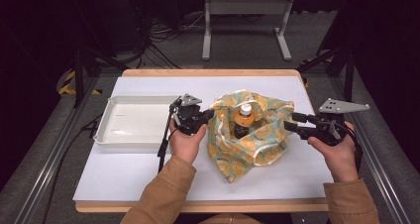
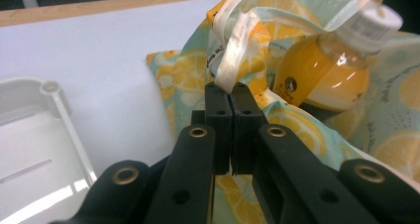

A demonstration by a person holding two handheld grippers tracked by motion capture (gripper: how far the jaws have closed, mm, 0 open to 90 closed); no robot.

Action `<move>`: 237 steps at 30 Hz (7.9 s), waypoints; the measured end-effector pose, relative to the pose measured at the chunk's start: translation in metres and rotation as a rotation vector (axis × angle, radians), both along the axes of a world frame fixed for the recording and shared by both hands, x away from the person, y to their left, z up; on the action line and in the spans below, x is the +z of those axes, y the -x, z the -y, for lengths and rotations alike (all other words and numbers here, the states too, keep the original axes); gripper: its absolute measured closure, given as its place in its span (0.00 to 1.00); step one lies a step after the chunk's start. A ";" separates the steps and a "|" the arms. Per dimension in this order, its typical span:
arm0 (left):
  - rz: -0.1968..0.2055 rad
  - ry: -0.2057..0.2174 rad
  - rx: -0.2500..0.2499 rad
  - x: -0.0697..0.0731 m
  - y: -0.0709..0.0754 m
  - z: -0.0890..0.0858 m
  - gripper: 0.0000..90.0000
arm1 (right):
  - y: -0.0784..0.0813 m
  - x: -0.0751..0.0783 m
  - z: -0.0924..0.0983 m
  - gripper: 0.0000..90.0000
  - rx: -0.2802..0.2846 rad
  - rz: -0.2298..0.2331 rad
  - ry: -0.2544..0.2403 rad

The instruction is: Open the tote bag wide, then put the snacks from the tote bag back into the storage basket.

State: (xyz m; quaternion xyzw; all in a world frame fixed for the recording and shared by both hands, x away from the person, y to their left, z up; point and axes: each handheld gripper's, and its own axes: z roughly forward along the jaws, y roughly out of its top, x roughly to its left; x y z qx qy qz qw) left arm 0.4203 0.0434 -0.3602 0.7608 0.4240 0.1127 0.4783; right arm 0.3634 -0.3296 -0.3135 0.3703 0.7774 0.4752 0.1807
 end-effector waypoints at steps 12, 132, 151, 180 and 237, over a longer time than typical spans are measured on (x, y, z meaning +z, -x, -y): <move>-0.048 -0.046 -0.011 -0.020 -0.006 0.004 0.98 | 0.001 -0.001 -0.004 0.58 0.029 0.025 -0.003; -0.153 -0.433 -0.099 -0.069 -0.008 0.007 0.99 | -0.025 -0.109 -0.017 0.58 0.057 -0.258 0.260; -0.038 -0.231 -0.106 -0.049 0.006 -0.014 0.84 | -0.012 -0.094 0.003 0.56 0.045 -0.210 0.200; 0.258 0.041 -0.402 0.007 0.043 -0.047 0.46 | 0.017 -0.048 0.027 0.52 0.152 0.010 -0.074; 0.229 0.094 -0.432 0.006 -0.025 0.065 0.40 | 0.016 -0.047 0.038 0.51 0.114 0.030 -0.097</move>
